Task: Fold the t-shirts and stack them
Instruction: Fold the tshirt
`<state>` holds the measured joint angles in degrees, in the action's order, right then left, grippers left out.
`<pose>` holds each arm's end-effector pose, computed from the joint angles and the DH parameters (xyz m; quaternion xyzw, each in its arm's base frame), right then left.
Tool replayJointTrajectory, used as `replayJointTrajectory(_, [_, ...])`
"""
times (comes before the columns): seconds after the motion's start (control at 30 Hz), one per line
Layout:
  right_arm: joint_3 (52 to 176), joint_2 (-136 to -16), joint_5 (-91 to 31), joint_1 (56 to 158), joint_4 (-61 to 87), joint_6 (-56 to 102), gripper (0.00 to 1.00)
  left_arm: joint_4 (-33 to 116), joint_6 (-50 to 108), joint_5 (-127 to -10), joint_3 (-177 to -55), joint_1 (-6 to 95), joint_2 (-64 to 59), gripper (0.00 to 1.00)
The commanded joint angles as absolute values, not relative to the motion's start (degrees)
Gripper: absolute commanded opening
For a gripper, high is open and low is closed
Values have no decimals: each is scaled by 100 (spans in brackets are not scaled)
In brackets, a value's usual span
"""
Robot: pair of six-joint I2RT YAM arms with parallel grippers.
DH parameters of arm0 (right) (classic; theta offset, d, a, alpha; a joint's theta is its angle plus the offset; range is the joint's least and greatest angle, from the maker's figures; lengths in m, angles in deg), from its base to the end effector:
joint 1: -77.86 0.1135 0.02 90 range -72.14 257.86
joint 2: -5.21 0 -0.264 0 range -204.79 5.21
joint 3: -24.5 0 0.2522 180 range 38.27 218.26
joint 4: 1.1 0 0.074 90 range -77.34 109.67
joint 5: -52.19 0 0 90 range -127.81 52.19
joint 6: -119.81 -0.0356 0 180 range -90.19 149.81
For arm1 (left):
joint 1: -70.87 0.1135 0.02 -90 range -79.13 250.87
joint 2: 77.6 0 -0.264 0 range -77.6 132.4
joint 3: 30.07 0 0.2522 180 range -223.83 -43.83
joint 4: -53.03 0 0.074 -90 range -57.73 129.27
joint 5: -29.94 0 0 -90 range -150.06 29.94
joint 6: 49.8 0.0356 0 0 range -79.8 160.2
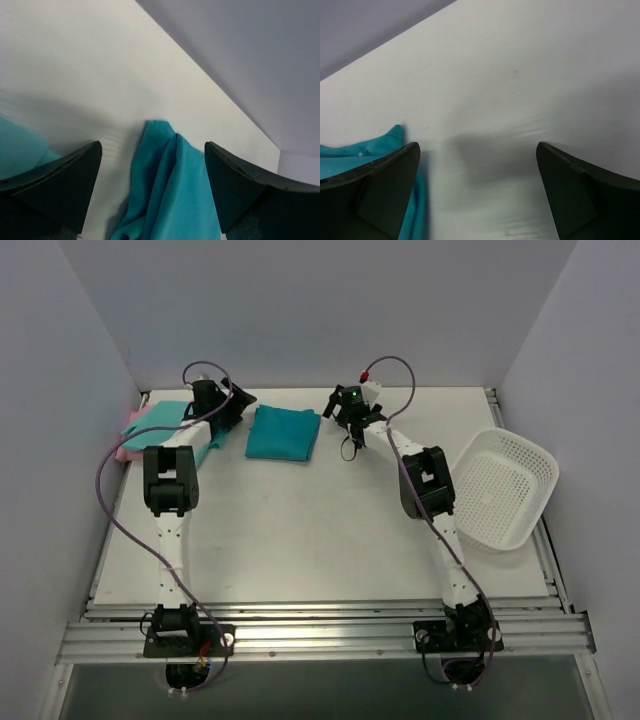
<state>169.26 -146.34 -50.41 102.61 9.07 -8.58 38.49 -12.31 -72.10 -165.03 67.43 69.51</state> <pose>0.5541 0.2469 0.1777 0.1597 0.7854 0.2345 0.5501 0.5840 -0.0425 0.1549 -0.3015 0.7929 -0.3237 0.4190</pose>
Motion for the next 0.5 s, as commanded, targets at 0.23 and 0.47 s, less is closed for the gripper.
replayJointTrajectory(0.23, [14367, -11541, -5134, 10624, -69, -499, 100, 4490, -928, -7079, -13798, 6832, 3255, 94])
replayJointTrajectory(0.47, [12433, -10177, -5424, 10844, -658, -657, 100, 4514, -1884, -6025, -11479, 6666, 1120, 94])
